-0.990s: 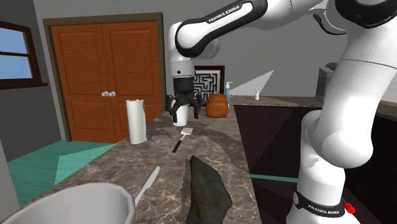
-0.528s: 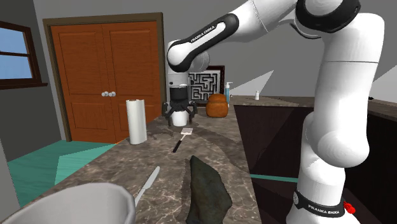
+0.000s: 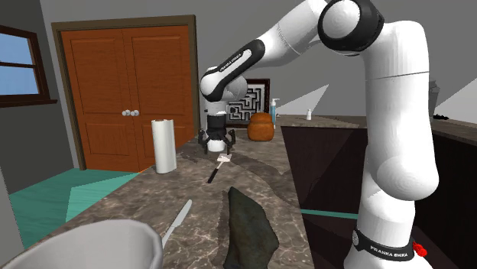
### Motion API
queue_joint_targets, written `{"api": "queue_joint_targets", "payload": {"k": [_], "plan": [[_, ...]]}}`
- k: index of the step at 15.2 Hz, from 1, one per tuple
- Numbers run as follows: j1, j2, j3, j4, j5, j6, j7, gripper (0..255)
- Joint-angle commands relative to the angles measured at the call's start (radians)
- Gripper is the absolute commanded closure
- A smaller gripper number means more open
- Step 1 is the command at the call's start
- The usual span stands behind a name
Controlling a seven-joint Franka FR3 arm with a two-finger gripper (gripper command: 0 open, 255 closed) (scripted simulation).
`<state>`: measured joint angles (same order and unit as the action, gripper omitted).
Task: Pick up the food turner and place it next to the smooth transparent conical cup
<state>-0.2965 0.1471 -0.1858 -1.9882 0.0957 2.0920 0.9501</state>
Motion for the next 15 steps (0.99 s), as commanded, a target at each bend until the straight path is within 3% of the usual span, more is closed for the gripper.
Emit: {"api": "queue_joint_targets", "payload": {"k": [1,8,15], "plan": [[-0.015,0.027,-0.016,0.008,0.011,0.023,0.028,0],[-0.015,0.074,-0.010,-0.039,0.028,0.115,0.017,0],[-0.015,0.074,-0.010,-0.039,0.028,0.115,0.017,0]]}}
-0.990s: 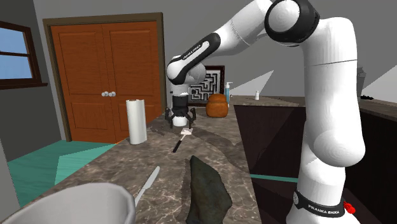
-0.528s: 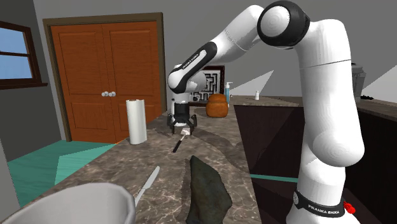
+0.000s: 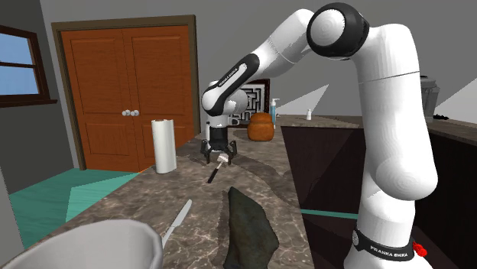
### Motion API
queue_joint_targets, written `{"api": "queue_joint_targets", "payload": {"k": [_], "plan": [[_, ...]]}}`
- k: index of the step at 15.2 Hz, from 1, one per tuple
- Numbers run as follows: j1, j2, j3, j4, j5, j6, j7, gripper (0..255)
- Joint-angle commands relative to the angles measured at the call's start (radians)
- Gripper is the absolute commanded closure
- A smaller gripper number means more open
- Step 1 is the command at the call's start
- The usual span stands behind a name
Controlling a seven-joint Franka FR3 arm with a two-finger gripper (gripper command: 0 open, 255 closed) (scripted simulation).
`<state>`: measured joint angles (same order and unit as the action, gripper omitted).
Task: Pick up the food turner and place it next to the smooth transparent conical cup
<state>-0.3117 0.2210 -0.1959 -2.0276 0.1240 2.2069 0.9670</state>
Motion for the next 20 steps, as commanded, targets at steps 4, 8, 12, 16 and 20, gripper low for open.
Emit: {"api": "queue_joint_targets", "payload": {"k": [4,8,12,16,20], "plan": [[0.000,0.000,0.000,0.000,0.000,0.000,0.000,255],[0.000,0.000,0.000,0.000,0.000,0.000,0.000,255],[0.000,-0.007,-0.001,0.005,-0.003,-0.012,0.002,255],[0.002,-0.034,-0.003,0.026,-0.012,-0.059,0.011,255],[0.003,-0.059,-0.005,0.051,-0.021,-0.108,0.018,255]]}}
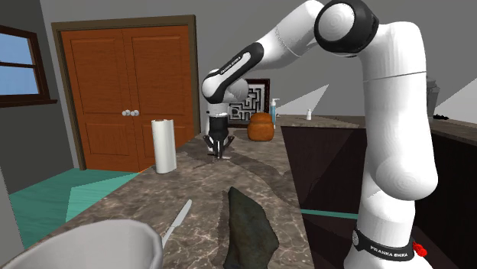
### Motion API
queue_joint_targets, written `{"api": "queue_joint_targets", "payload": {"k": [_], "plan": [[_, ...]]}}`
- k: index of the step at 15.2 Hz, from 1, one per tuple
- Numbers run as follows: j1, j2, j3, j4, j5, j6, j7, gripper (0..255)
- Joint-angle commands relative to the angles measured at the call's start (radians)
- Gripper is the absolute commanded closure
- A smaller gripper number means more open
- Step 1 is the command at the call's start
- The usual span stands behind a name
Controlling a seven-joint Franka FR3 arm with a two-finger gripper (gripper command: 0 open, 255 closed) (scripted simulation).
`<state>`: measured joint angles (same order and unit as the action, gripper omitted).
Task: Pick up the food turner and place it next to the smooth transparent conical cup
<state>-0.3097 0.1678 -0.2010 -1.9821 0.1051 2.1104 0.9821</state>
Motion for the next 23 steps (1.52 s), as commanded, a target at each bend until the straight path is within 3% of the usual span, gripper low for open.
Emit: {"api": "queue_joint_targets", "payload": {"k": [1,23], "plan": [[0.001,-0.011,0.000,0.012,-0.004,-0.023,0.005,255],[0.003,-0.085,-0.004,0.220,-0.029,-0.302,0.034,255]]}}
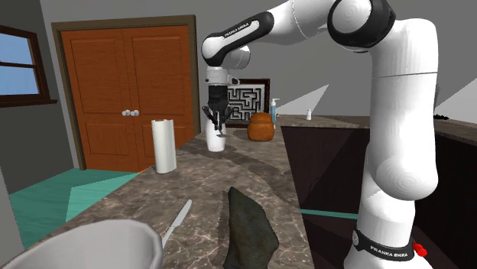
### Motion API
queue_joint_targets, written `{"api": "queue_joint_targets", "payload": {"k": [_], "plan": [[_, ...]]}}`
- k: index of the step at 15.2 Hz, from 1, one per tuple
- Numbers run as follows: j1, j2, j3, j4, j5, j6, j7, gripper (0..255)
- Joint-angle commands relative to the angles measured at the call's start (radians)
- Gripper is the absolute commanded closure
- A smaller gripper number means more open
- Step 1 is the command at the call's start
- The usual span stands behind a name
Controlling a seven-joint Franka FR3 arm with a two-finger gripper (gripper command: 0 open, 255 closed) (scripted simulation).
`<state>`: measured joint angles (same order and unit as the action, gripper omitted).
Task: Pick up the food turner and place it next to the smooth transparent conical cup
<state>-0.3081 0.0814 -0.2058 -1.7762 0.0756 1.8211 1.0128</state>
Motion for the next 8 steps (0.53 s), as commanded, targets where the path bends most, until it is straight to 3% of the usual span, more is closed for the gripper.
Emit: {"api": "queue_joint_targets", "payload": {"k": [1,8], "plan": [[0.001,0.001,0.001,0.026,0.000,-0.026,0.004,255],[0.000,0.000,0.000,0.120,-0.002,-0.120,0.009,255]]}}
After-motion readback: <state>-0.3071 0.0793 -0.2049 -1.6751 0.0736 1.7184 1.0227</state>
